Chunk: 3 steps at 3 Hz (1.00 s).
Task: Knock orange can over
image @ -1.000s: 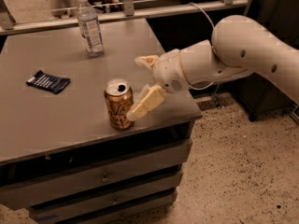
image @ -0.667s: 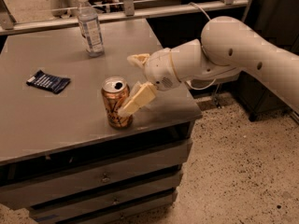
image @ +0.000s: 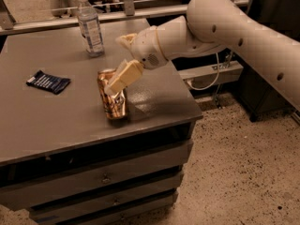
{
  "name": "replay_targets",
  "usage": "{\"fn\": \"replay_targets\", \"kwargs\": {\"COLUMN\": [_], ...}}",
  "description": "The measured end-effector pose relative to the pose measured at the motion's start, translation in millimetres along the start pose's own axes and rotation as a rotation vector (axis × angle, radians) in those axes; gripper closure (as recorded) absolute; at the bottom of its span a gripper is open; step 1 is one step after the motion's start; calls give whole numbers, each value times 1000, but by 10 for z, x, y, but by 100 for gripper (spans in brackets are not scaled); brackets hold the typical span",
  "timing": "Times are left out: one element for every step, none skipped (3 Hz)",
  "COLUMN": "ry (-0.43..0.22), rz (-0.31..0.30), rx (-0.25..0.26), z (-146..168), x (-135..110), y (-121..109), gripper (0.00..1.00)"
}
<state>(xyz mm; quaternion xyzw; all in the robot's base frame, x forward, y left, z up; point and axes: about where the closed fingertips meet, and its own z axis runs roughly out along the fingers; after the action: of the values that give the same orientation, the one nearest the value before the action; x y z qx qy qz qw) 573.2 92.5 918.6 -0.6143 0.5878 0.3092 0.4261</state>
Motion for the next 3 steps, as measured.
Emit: {"fn": "replay_targets", "kwargs": {"ry": [6,10,16], "rz": [-6,4,18], "rx": [14,16,5], "z": [-32,-62,-153], "x": [-150,-153,-17], "y": [-177,-243,-229], "gripper": [0,0,0]}}
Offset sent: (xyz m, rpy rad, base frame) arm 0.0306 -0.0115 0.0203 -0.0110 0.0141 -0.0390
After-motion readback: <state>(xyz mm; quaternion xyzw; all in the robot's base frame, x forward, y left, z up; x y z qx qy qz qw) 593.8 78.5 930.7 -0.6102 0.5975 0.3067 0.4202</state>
